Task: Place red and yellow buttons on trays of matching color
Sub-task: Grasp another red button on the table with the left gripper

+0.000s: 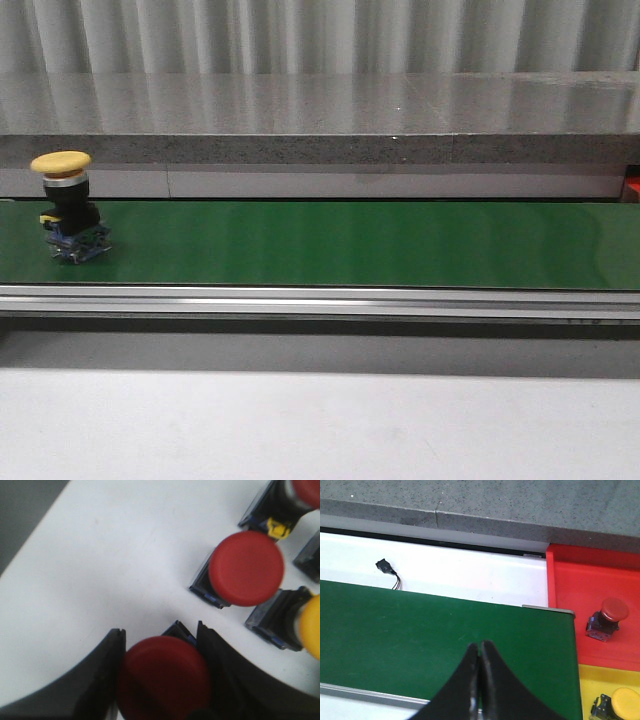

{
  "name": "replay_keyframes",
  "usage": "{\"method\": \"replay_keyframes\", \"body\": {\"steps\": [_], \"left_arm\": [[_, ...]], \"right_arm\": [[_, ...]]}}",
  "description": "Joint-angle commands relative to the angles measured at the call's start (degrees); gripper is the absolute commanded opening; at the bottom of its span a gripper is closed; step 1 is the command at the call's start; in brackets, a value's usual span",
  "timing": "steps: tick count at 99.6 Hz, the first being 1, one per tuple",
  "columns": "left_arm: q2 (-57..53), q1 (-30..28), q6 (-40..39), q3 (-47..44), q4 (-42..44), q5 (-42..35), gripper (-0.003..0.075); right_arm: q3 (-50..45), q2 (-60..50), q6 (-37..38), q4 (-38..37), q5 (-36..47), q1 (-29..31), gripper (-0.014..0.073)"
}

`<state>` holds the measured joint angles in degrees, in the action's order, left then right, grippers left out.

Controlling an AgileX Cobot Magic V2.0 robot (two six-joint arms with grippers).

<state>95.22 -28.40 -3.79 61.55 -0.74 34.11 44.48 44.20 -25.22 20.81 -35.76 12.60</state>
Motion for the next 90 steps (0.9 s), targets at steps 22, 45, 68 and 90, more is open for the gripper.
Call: {"method": "replay_keyframes", "body": {"steps": [22, 45, 68, 90], "left_arm": [[-15.0, 7.6, 1.7, 4.8, -0.1, 4.0, -0.0019], [-14.3, 17.9, 3.8, 12.2, 0.0, 10.5, -0.0019], [-9.0, 25.7, 4.7, 12.9, 2.6, 10.6, -0.0019], [-4.6, 27.6, 4.7, 12.9, 3.5, 10.9, -0.0019]], "right_arm": [[1.4, -0.4, -0.5, 1.0, 3.3, 0.0, -0.0124], [1.4, -0.4, -0.5, 1.0, 3.3, 0.0, -0.0124], [1.4, -0.4, -0.5, 1.0, 3.3, 0.0, -0.0124], [1.4, -0.4, -0.5, 1.0, 3.3, 0.0, -0.0124]]}}
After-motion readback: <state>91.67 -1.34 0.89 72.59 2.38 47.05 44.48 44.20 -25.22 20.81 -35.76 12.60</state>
